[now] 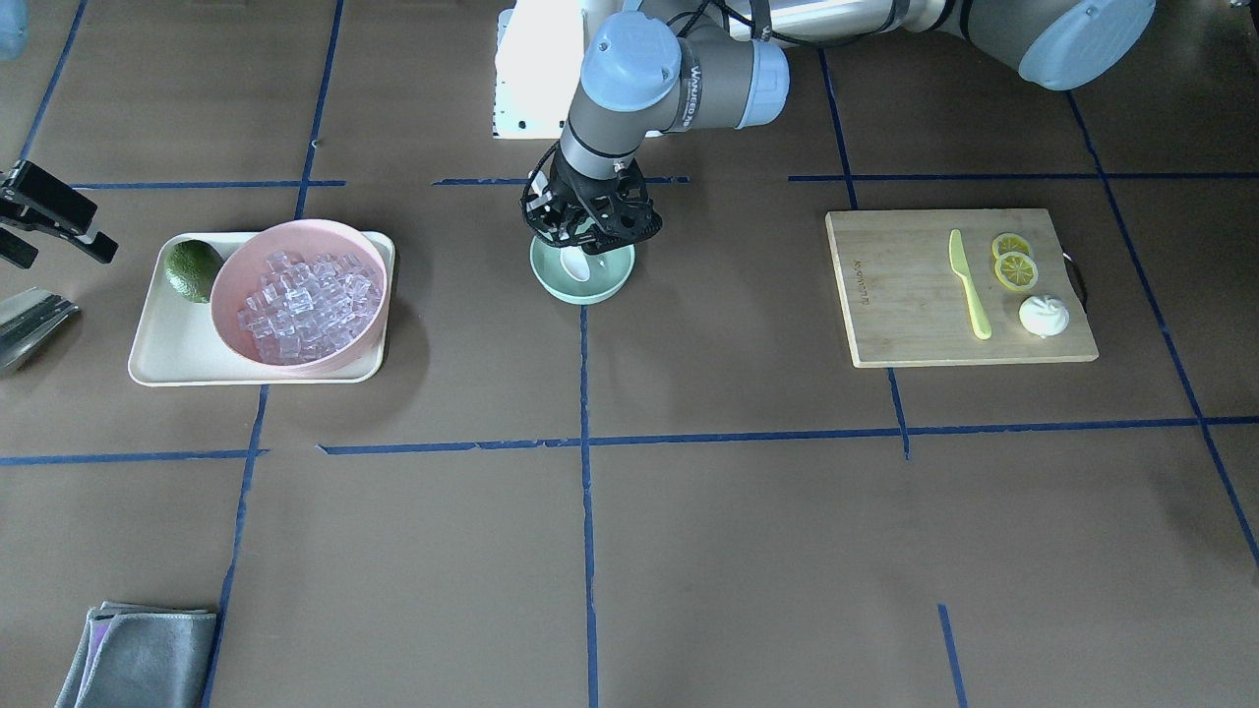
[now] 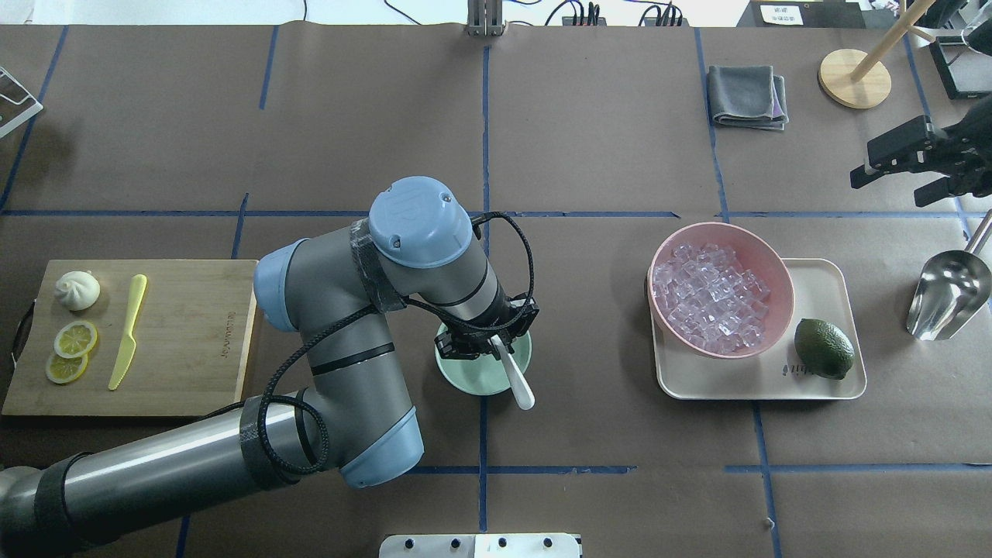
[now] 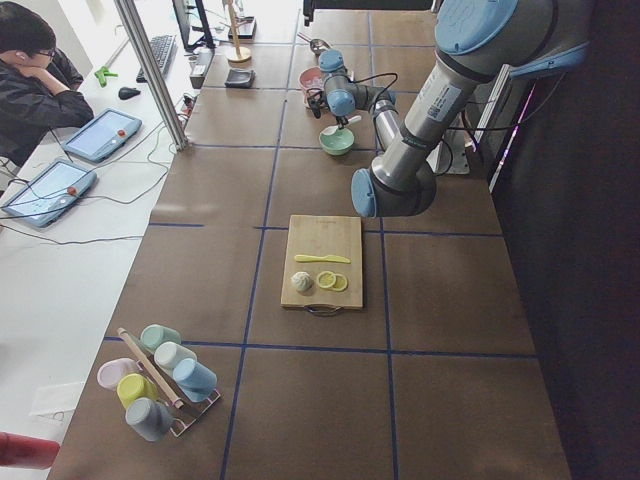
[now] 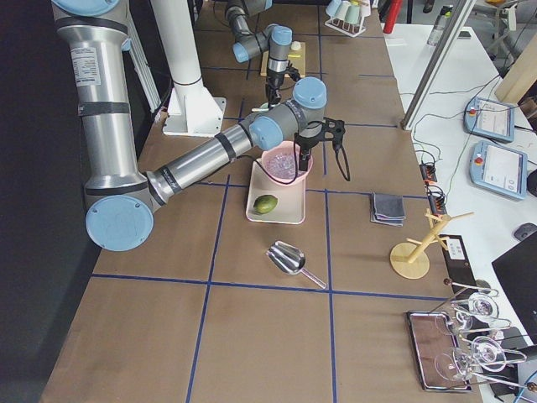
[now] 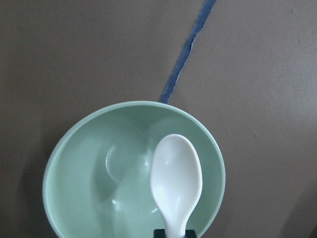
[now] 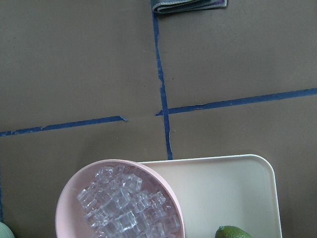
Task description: Put spoon and ice into bowl
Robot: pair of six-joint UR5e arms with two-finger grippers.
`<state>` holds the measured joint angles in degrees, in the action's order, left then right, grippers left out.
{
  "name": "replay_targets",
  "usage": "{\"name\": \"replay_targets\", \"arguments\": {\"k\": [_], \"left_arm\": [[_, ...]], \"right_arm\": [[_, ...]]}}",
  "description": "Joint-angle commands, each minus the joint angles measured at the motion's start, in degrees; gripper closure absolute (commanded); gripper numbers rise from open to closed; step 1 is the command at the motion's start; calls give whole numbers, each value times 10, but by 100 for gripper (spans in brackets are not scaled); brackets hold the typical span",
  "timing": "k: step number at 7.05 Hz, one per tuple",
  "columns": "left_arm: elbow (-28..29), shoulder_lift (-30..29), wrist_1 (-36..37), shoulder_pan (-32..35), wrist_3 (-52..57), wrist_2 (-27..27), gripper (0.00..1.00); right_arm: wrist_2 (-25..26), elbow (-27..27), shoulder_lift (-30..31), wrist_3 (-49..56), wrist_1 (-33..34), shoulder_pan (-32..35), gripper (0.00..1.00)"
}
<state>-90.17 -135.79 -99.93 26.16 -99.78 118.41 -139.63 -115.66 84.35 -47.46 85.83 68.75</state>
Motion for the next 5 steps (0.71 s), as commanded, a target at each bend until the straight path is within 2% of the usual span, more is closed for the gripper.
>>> {"name": "replay_targets", "arguments": {"k": [1, 2, 3, 5], "left_arm": [[-24, 27, 4, 1, 1, 1, 0], [-66, 56, 15, 4, 1, 9, 0], [-92, 59, 57, 31, 11, 43, 0], [-127, 65, 122, 68, 79, 61, 0]], "right_arm": [[7, -2, -7, -14, 0, -8, 1], [12, -3, -14, -24, 0, -17, 1], [29, -3, -25, -46, 0, -35, 1], [73, -4, -35, -75, -9, -81, 1]]}}
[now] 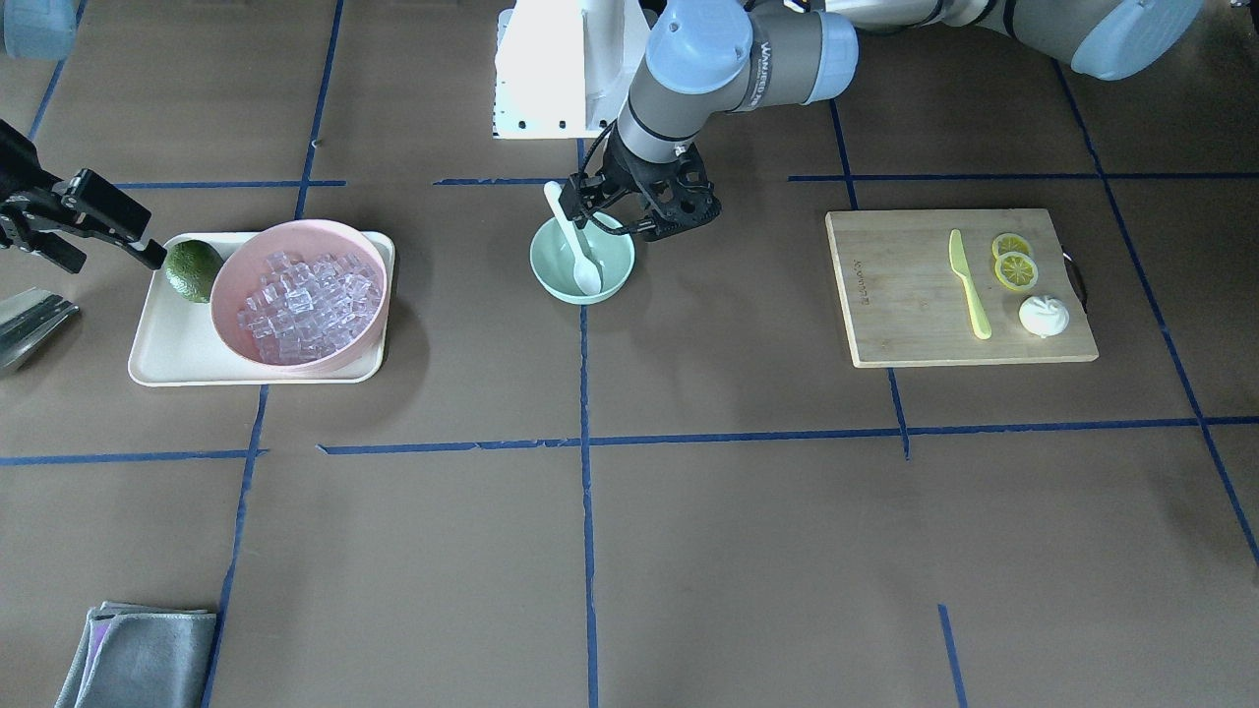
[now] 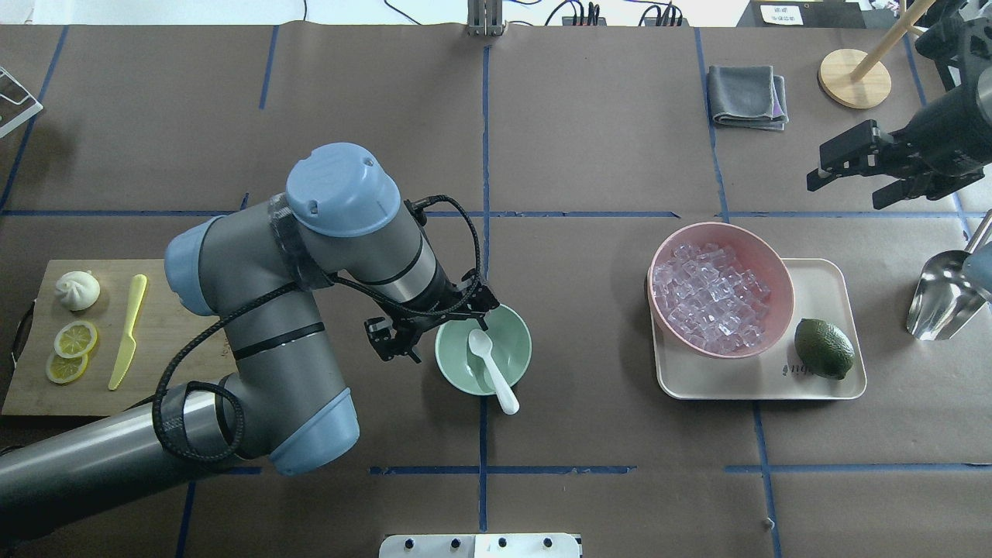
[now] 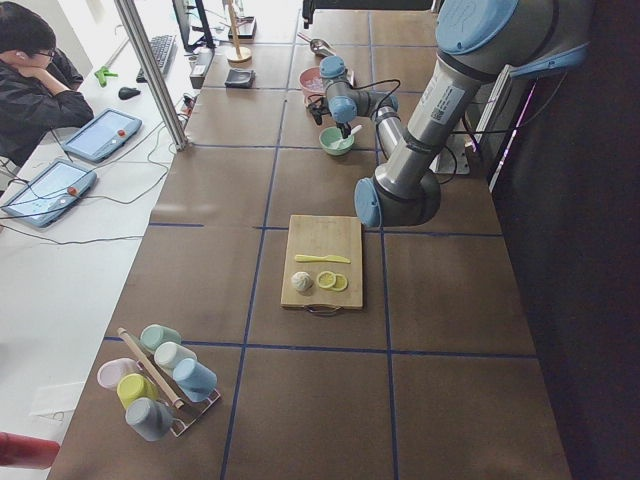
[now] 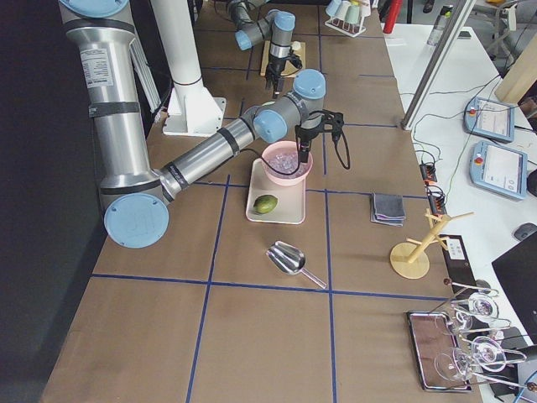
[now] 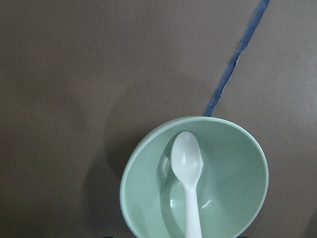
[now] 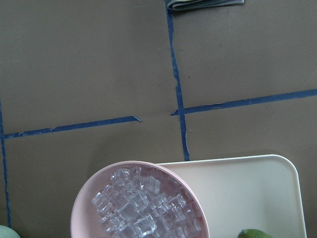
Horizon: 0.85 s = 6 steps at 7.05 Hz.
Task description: Put spoon and ice into bowl
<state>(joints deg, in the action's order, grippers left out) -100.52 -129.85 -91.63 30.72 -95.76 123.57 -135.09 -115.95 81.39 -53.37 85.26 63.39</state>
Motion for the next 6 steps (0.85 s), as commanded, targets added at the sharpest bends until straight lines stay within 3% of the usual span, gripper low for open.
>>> {"name": "replay_targets", "arguments": {"k": [1, 3, 6], "left_arm": [[-79, 28, 97, 42, 95, 9, 0], [-180, 105, 157, 92, 188, 9, 0], [-240, 188, 161, 150, 239, 9, 0]], "right_arm": [[79, -3, -4, -52, -38, -66, 1], [183, -2, 3, -110, -83, -154, 1], [244, 16, -5, -102, -83, -236, 1]]}}
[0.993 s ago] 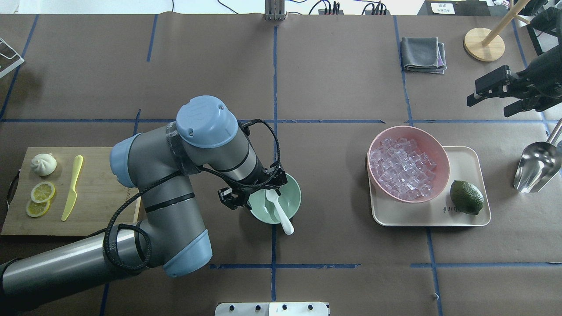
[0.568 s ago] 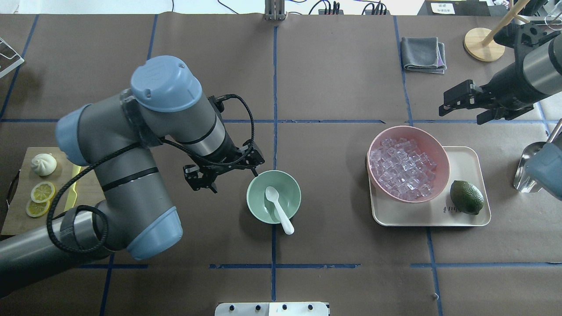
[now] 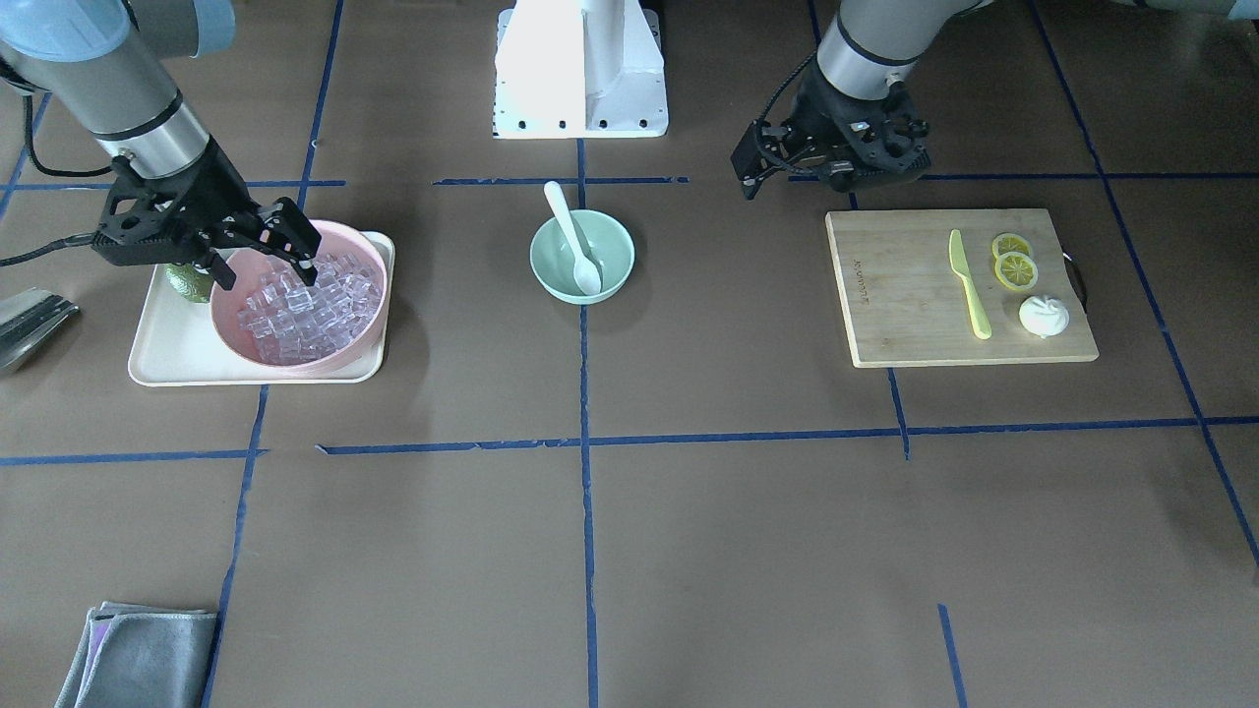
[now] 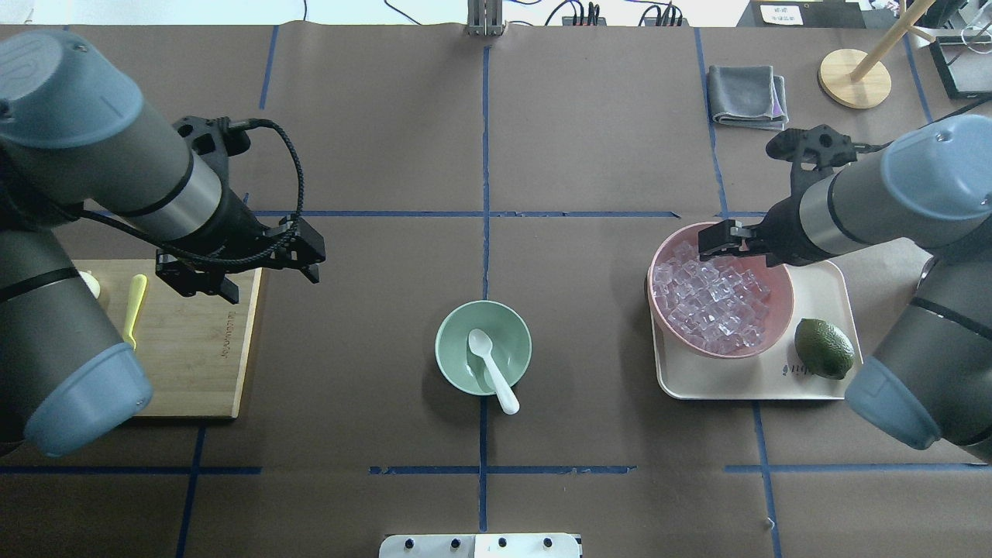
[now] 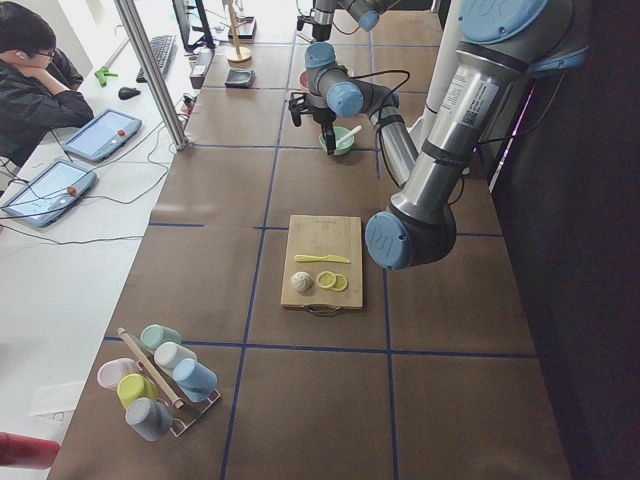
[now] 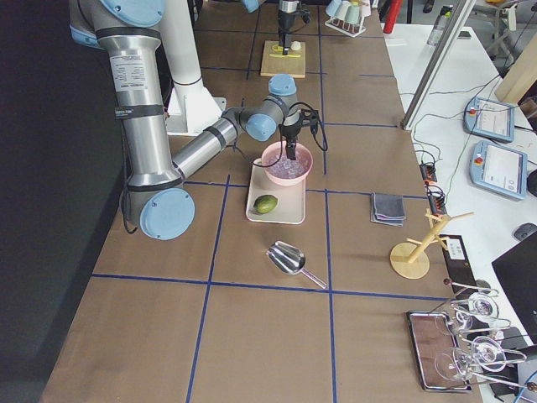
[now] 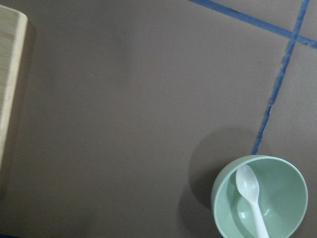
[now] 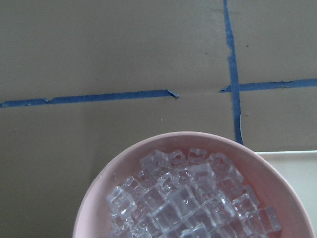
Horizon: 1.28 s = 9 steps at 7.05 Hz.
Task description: Put spoon and ice into bowl
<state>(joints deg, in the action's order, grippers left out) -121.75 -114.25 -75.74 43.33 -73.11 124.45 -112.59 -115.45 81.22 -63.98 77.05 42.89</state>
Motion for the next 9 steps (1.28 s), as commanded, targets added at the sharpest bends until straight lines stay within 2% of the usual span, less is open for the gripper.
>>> {"name": "replay_targets", "arguments": {"k": [1, 3, 6, 7, 9], "left_arm": [[-44, 38, 16, 33, 13, 0, 0], [-61, 39, 64, 33, 70, 0, 0], [-63, 42, 67, 37, 75, -2, 0], [-63, 41, 67, 39, 75, -2, 0], [-67, 43, 67, 42, 75, -2, 0]], "right_arm": [[26, 21, -5, 17, -1, -42, 1], [25, 23, -3, 102, 5, -40, 1], [23, 43, -3, 147, 7, -32, 4], [19, 44, -3, 149, 8, -31, 8], [18, 44, -4, 149, 14, -32, 25]]}}
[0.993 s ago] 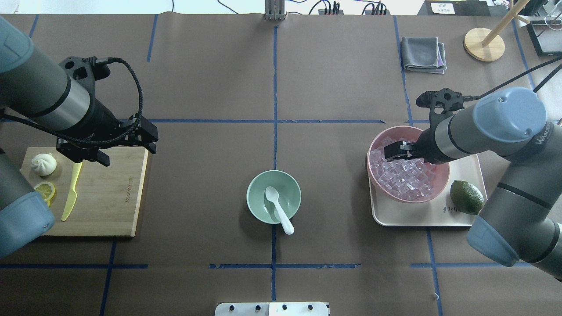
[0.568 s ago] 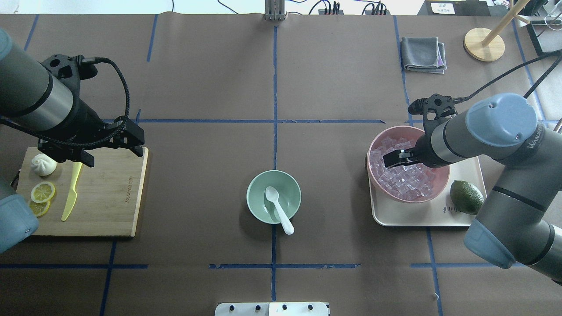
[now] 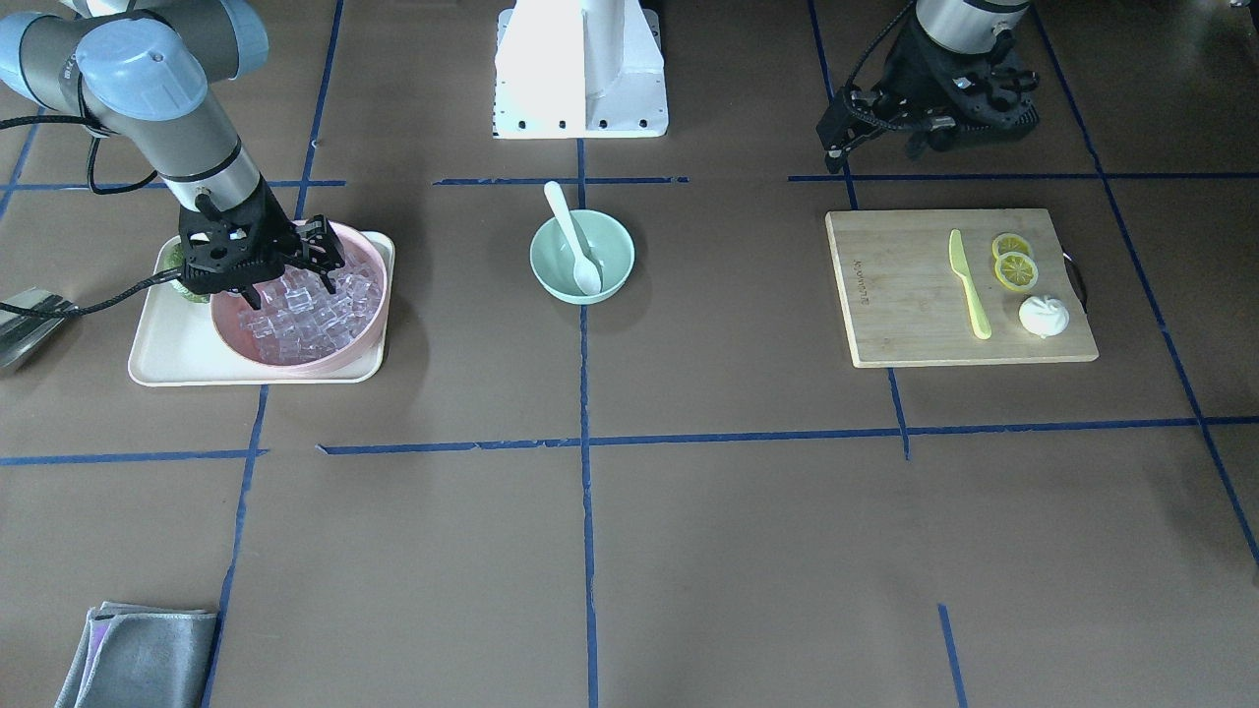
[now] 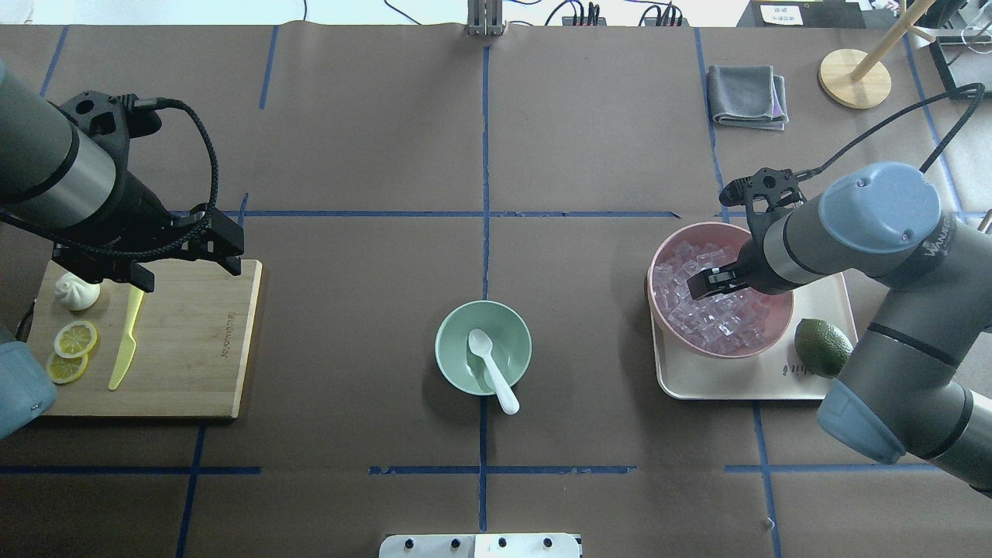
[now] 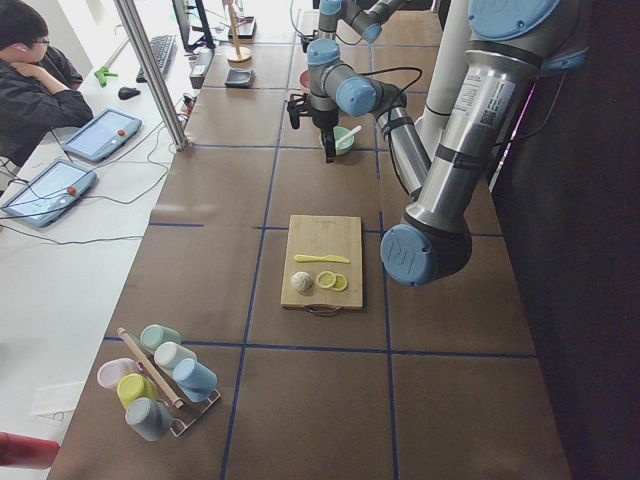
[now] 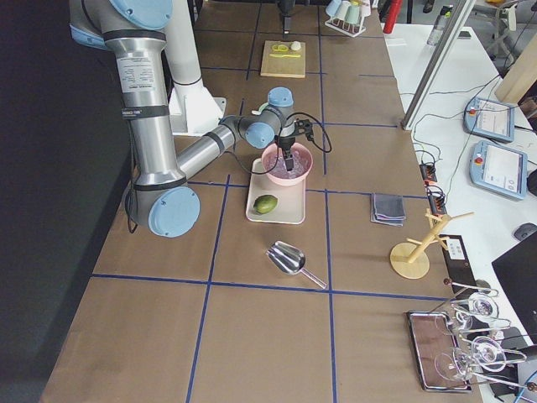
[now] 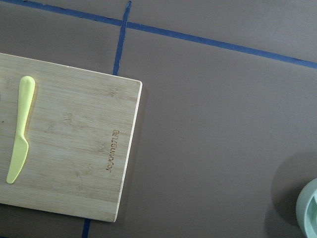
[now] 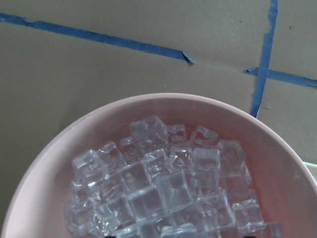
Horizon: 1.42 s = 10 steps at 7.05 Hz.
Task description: Put spoon and ice into bowl
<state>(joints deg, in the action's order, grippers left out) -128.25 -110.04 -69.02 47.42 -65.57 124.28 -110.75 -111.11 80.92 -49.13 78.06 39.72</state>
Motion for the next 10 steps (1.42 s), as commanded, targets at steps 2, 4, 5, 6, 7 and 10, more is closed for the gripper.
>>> {"name": "replay_targets", "arguments": {"k": [2, 4, 5, 6, 7, 10], "left_arm": [[-2, 3, 0, 1, 0, 0, 0], [-2, 3, -1, 2, 0, 0, 0], [-2, 3, 0, 2, 0, 0, 0], [-2, 3, 0, 2, 0, 0, 0], [-2, 3, 0, 1, 0, -1, 0], [-1, 4, 0, 2, 0, -1, 0]], "right_arm": [[-1, 0, -15, 1, 39, -3, 29], [0, 0, -18, 1, 43, -5, 29], [0, 0, -18, 1, 43, -6, 29], [0, 2, -17, 1, 43, -8, 29], [1, 3, -17, 1, 44, -8, 29], [1, 5, -16, 1, 46, -7, 36]]}}
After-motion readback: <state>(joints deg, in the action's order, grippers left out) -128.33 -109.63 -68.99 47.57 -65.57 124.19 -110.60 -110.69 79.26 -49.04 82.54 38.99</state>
